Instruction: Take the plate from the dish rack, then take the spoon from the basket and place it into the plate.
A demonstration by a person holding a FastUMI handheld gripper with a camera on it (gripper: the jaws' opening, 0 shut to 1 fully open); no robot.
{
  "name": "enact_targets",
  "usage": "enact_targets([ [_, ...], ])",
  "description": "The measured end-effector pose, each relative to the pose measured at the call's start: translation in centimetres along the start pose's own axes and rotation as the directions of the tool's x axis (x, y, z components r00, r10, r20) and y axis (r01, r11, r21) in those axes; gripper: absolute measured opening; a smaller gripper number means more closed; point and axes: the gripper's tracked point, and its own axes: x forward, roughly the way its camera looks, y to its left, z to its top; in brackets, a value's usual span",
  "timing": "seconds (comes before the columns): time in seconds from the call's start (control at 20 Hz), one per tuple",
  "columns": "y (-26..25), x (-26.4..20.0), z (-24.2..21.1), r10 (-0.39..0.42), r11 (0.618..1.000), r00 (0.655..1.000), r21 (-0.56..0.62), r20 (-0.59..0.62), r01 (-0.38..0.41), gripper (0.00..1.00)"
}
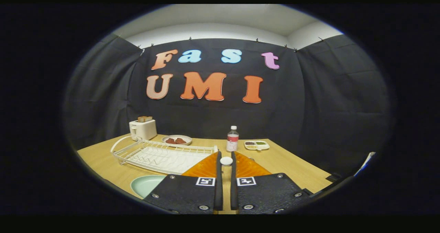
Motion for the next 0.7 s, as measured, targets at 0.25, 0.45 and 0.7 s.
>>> enact_targets([
  [0.25, 4.3, -2.0, -0.4, 0.082, 0.997, 0.997, 0.018, -0.001, -0.081, 0.08],
  [0.45, 7.4, -3.0, -1.5, 0.138, 0.99, 0.99, 0.031, -0.019, -0.137, 0.09],
  [0.7, 10.3, -3.4, -4.2, 0.189, 0.982, 0.98, 0.026, -0.062, -0.188, 0.09],
])
